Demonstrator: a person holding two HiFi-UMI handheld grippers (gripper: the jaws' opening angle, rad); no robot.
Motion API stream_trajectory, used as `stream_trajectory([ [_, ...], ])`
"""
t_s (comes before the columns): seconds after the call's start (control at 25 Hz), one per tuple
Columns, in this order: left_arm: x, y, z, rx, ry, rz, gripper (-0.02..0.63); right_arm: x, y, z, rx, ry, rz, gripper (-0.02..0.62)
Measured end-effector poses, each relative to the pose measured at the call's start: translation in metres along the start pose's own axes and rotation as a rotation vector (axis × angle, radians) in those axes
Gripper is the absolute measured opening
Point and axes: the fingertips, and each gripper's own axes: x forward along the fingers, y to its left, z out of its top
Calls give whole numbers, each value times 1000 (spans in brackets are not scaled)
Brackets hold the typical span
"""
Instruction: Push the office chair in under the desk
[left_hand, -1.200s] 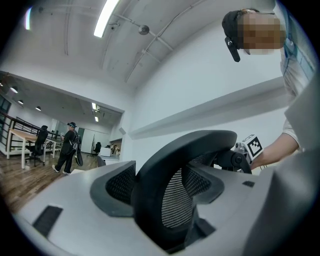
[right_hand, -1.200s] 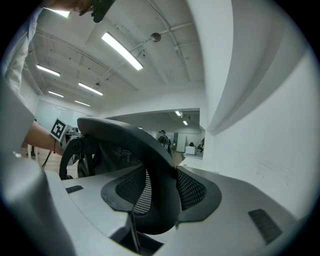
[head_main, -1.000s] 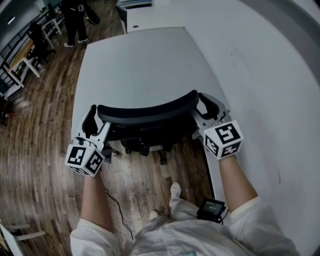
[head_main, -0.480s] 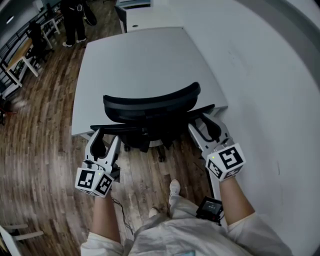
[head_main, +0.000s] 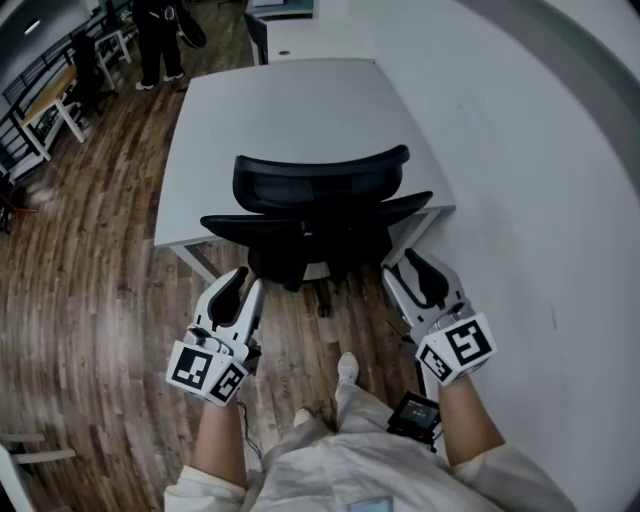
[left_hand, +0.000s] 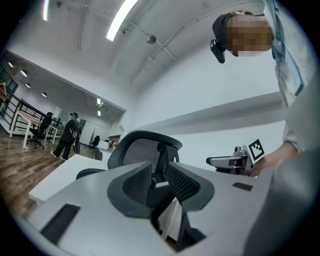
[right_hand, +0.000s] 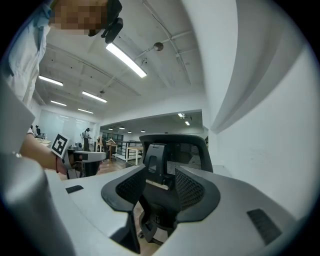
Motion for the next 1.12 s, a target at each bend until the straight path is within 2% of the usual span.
stream_trajectory([
  [0.24,-40,-42,5,9,-9,-48,103,-40,42,4,34,-34,37,182],
  [0.6,-97,-98,6,46,-16,-130,63,-99,98,3,22,-55,71,63],
  [0.84,-116,-111,15,79,-17,-155,48,-116,113,7,31,-56,66,40],
  [1.12,-124,-108,15,87,-10,-145,43,-112,120,9,7,-41,65,32],
])
